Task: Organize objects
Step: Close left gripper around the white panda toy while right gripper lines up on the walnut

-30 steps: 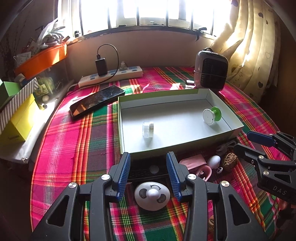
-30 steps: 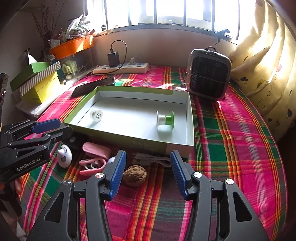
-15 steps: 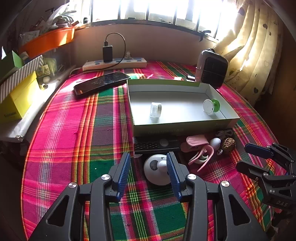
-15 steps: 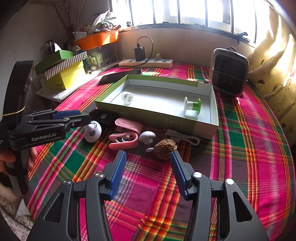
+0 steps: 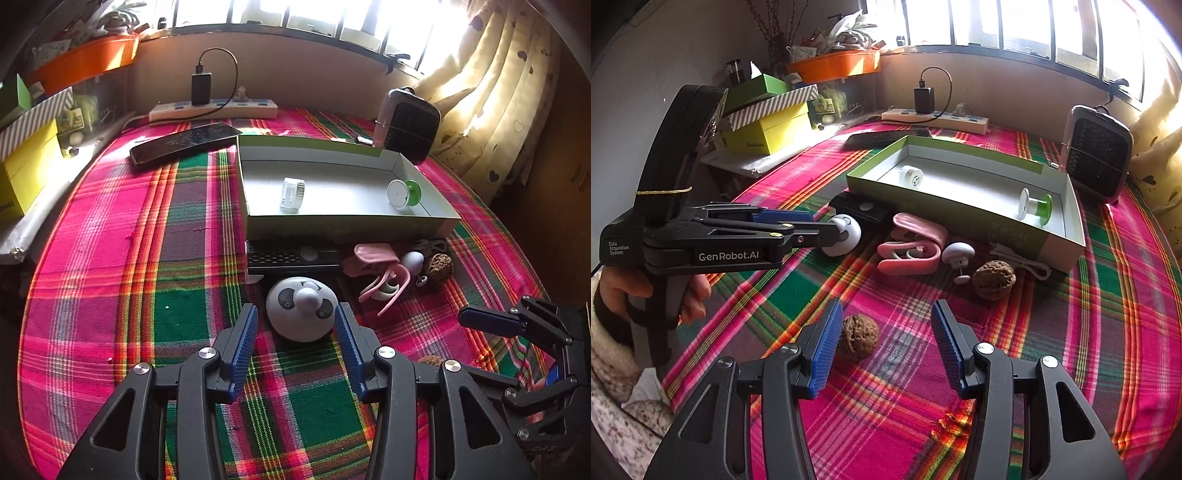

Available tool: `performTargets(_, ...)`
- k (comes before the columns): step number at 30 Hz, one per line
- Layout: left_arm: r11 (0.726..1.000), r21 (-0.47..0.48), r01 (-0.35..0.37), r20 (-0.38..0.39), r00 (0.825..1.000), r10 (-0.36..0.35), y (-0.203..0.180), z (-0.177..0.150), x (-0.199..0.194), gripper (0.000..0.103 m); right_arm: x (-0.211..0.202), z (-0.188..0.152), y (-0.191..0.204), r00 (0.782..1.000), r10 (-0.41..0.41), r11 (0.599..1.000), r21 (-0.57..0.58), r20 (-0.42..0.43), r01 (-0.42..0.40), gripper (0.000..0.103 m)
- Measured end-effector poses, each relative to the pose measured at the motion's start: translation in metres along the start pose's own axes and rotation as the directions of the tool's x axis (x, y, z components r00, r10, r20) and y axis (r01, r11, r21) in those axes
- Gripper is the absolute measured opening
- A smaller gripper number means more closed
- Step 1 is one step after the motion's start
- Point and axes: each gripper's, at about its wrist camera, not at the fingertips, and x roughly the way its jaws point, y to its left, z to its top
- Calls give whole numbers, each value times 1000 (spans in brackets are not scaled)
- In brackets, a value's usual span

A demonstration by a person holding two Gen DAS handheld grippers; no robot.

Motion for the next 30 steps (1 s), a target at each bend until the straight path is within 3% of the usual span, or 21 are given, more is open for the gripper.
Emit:
performTargets(10,1000,-26,-3,-33,999,2,3,0,10,44,11,-6,6,998,21,1000,-20,-52,-22,52)
performTargets(18,1000,-10,-1,-35,999,0,-1,3,17,44,18,-8,6,996,-8,1000,-27,-88,5,52)
performTargets(30,999,-49,19,-31,999,-20,3,8,20,44,18,-8,7,996,-27,999,-35,-89,24,52)
